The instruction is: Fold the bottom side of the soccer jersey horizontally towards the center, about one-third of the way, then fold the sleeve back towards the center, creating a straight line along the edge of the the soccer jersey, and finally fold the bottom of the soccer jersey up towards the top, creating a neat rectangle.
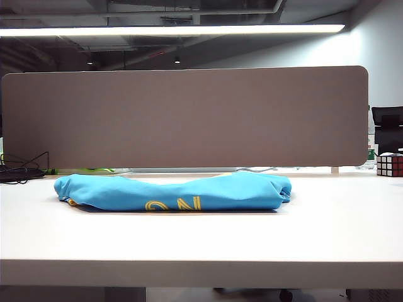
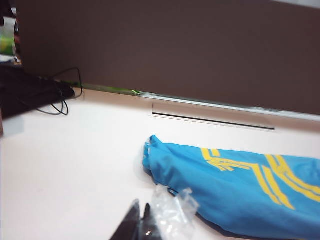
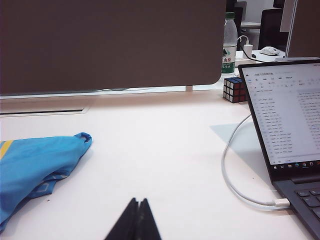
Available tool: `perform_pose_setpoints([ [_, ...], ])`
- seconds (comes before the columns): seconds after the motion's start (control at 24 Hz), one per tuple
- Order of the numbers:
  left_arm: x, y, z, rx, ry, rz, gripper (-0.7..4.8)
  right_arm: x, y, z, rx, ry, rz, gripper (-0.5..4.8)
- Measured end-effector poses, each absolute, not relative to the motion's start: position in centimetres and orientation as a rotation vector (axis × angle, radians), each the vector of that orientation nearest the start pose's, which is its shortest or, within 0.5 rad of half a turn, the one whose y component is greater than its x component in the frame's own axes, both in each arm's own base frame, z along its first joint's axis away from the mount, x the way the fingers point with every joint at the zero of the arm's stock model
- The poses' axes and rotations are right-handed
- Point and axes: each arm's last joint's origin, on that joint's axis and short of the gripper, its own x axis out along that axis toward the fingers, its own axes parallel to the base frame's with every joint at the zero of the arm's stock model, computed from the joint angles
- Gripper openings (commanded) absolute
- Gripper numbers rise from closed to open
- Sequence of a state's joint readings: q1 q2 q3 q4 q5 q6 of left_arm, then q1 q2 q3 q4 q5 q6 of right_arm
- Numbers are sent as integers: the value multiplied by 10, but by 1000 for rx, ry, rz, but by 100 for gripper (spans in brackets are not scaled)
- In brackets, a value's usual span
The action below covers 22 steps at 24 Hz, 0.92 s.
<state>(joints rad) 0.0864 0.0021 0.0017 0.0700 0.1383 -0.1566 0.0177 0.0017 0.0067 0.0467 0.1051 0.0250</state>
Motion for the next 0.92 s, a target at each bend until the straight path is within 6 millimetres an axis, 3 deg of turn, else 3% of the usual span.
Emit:
perform_pose_setpoints([
  [0.92,97,5,170,-169,-60,-56,-5,97,-1,169,27,-42,-88,-1],
])
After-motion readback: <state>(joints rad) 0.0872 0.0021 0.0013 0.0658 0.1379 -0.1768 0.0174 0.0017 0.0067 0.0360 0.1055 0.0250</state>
